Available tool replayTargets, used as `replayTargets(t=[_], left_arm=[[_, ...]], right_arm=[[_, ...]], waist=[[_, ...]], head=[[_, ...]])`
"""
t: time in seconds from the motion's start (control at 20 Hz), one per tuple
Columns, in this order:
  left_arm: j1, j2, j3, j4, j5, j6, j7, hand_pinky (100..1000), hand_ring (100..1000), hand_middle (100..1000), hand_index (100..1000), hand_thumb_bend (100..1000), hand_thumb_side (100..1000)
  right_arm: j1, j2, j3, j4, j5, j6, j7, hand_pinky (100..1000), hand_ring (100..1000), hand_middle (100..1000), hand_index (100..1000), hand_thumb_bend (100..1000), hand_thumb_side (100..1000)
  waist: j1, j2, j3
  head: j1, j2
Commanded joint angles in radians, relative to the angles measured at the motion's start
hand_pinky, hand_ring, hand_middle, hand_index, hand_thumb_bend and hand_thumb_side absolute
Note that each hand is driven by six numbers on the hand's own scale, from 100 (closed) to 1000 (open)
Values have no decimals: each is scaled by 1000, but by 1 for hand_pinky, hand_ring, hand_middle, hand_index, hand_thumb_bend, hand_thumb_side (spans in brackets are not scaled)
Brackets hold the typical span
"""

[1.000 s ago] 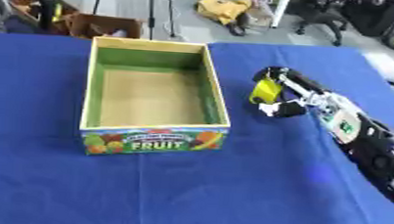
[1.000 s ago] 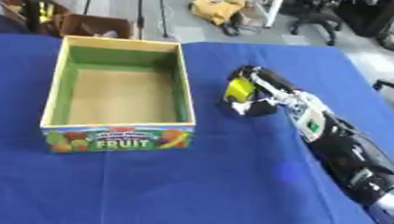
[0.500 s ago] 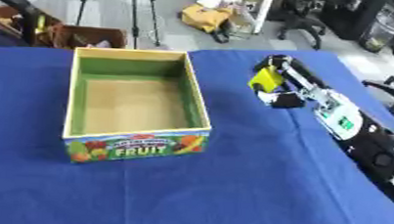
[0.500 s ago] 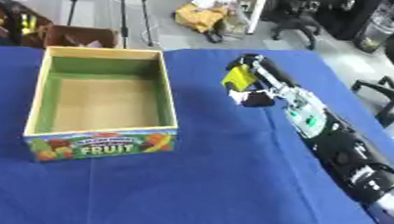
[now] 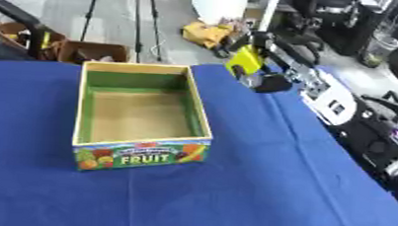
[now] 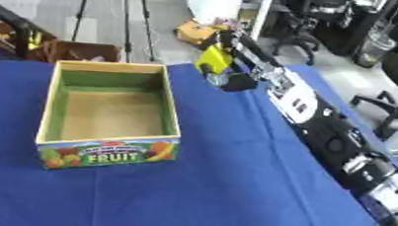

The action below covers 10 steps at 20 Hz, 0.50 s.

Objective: Pick up objects on the table and place them in the box.

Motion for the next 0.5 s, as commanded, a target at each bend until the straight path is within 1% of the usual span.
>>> replayTargets(t=[0.05, 0.25, 0.35, 0.45, 0.5], left_arm=[[-15, 10, -10, -15, 11, 3, -12, 594, 654, 559, 685, 406, 999], [-27, 5, -17, -17, 19, 5, -24, 595, 655, 560, 685, 407, 997], [-33, 2, -19, -19, 21, 6, -28, 595, 655, 560, 685, 407, 996], [-36, 0, -21, -20, 23, 6, -32, 595, 655, 560, 685, 407, 996], [-38, -1, -21, -21, 24, 6, -33, 595, 656, 560, 685, 407, 996]], right_arm=[[-51, -7, 31, -26, -18, 3, 74, 115, 455, 690, 752, 100, 206], [-100, 29, 69, -10, 6, -2, 148, 125, 462, 697, 756, 100, 215], [-115, 45, 84, 0, 26, -9, 172, 163, 489, 724, 762, 100, 224], [-127, 61, 99, 10, 55, -20, 196, 172, 497, 733, 770, 101, 228], [-131, 68, 106, 15, 73, -28, 207, 194, 517, 745, 777, 103, 231]], waist=[[-1, -22, 15], [-9, -20, 49], [-11, -17, 61], [-13, -14, 70], [-13, -12, 73]], head=[[-21, 6], [-38, 8], [-41, 7], [-42, 6], [-42, 6]])
